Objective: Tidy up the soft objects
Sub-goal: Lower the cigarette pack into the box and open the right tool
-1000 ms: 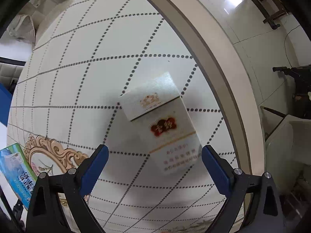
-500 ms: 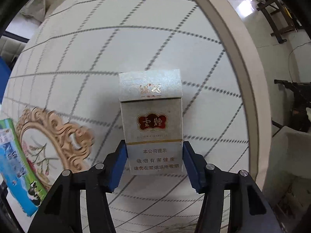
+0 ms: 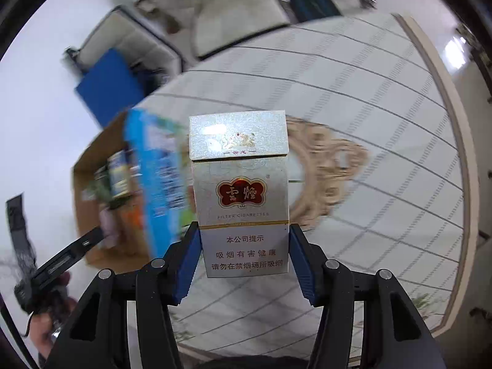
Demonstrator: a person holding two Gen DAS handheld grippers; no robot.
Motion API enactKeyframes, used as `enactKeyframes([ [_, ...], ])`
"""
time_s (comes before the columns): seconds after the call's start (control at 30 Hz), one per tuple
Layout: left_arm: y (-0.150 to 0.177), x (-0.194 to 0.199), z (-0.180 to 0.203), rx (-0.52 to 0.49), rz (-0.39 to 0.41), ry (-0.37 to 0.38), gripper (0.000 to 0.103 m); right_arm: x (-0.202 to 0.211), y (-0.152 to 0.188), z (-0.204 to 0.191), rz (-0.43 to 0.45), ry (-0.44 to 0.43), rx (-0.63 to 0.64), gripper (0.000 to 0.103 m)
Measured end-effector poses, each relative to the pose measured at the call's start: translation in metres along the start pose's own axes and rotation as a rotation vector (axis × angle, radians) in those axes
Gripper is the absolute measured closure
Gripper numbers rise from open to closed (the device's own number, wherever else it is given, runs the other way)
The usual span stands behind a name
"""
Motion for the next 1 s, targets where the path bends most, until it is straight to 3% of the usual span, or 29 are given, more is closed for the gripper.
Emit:
enactKeyframes([
  [0.17,-0.006,0.020,-0.043,-0.052,0.043,0.017,0.005,-0.005,0.024,-0.101,-0.025,-0.059,0.150,0.045],
  [0.4,-0.011,0.000,-0.114,-0.042,0.023,-0.026,0.005,-0.083,0.050,-0.197,-0.113,0.003,0.244,0.045],
  [0.7,-0.012,-0.040,-0.160,-0.006,-0.031,-0.016,0.005,-0.168,0.068,-0.226,-0.199,0.079,0.243,0.045],
  [1.0,-0.014,-0.044,-0.163,-0.004,-0.027,0.002,0.005,-0.194,0.071,-0.230,-0.212,0.118,0.250,0.043],
])
Point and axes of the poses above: each gripper's, at about its wrist camera, not at the fingertips, and x roughly against the way its jaws point, z to its right, y to its underside, the point moved 4 cm from there along -x, roughly the way its jaws point, and after that the axes turned 5 degrees about -x, right-handed, at the moved point
